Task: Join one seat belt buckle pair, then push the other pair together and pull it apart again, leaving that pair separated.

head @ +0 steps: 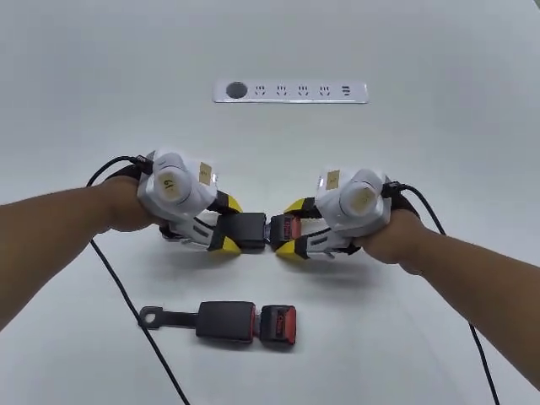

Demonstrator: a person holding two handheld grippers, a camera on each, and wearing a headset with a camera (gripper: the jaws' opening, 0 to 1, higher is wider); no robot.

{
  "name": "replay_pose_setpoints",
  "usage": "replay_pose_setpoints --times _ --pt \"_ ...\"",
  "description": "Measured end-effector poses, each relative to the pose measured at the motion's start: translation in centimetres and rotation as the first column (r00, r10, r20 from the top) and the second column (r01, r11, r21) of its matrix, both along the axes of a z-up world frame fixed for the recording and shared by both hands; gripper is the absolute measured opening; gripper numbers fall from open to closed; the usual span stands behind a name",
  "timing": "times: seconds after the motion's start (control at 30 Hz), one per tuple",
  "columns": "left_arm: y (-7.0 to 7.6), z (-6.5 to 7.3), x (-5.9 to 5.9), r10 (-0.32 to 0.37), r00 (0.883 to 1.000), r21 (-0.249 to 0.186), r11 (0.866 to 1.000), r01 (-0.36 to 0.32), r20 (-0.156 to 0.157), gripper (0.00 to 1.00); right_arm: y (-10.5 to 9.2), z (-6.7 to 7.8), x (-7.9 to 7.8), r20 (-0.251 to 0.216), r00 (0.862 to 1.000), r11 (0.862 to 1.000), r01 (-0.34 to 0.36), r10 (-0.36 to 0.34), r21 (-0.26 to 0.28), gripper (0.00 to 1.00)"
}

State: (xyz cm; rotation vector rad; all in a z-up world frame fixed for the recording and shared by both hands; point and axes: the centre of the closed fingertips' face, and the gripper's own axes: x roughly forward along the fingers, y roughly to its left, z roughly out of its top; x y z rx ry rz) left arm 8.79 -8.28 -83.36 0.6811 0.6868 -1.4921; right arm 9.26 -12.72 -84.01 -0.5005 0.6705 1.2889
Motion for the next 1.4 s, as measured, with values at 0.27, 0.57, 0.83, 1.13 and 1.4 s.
replay_pose_setpoints --times 0.27,0.57,0.83,1.13,1.4 --pt "0.2 0.1 0.0 0.011 1.000 -0.001 1.000 -0.011 -0.005 0.35 -0.6 0.0 0.0 0.003 1.000 1.000 -0.003 0.003 -0.018 0.36" --pt "0.3 0.2 -0.1 0.018 1.000 0.001 1.000 -0.018 -0.010 0.35 -1.4 0.0 0.1 -0.006 1.000 1.000 0.001 -0.001 -0.022 0.37" --pt "0.3 0.2 -0.1 0.019 1.000 0.001 1.000 -0.019 -0.015 0.35 -1.7 0.0 -0.1 -0.001 1.000 1.000 -0.002 0.002 -0.019 0.37" --pt "0.3 0.2 -0.1 0.026 0.999 -0.003 1.000 -0.026 -0.020 0.35 -3.6 0.1 -0.5 0.005 1.000 1.000 0.004 -0.004 -0.024 0.37" --pt "0.3 0.1 0.0 0.029 0.999 0.000 1.000 -0.029 -0.022 0.35 -5.9 0.2 -0.8 0.001 1.000 0.999 0.022 -0.022 -0.025 0.37"
